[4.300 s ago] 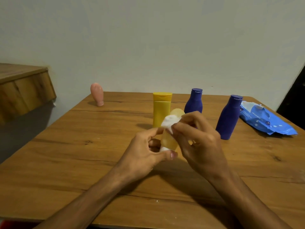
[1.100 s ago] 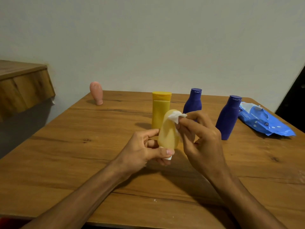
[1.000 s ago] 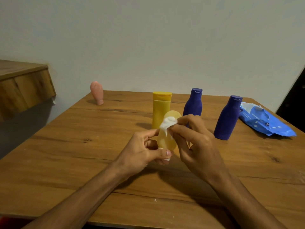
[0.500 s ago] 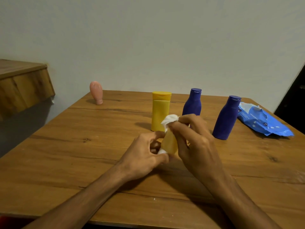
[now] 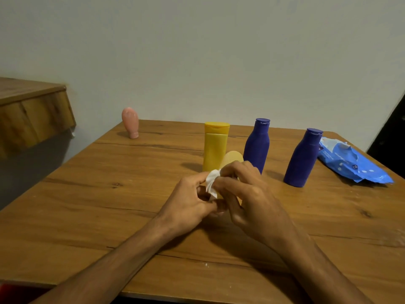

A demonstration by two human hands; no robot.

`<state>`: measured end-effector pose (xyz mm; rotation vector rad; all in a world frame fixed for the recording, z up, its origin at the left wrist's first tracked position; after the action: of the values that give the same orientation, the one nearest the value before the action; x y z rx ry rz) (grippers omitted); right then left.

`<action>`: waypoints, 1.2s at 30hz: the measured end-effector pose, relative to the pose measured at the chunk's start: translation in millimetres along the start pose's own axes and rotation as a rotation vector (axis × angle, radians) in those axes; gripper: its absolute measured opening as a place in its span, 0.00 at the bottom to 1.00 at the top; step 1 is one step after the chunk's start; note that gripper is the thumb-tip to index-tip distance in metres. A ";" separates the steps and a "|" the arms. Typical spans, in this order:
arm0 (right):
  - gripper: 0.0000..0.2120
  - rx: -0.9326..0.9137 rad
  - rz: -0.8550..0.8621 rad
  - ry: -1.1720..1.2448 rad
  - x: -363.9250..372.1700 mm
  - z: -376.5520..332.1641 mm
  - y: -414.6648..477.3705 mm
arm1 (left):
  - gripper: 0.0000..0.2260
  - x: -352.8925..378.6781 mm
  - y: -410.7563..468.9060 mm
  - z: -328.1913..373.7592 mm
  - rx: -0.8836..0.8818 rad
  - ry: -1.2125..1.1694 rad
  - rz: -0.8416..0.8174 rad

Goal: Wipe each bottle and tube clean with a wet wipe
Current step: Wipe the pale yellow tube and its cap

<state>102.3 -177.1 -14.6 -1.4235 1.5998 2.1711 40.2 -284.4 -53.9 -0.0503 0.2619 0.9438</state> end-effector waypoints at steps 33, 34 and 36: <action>0.09 0.293 0.457 0.370 -15.6 25.3 -11.0 | 0.31 2.3 -1.7 4.9 -0.208 -0.870 -0.351; 0.09 0.287 0.455 0.364 -15.5 25.0 -10.9 | 0.30 3.1 -1.6 4.3 -0.212 -0.842 -0.335; 0.09 0.289 0.455 0.362 -15.0 26.1 -11.5 | 0.29 4.1 -1.5 3.1 -0.221 -0.786 -0.306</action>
<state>101.1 -145.1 -11.6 -1.5408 2.4583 1.8247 44.3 -281.5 -52.0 0.0776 -0.5645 0.6243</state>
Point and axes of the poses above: each hand's wrist, its own y-axis towards the middle knuckle, its own x-axis out of the palm, z = x × y, the point moved 5 cm from there along y, towards the middle knuckle, and after that the axes turned 10 degrees about -x, right-handed, at the moved point
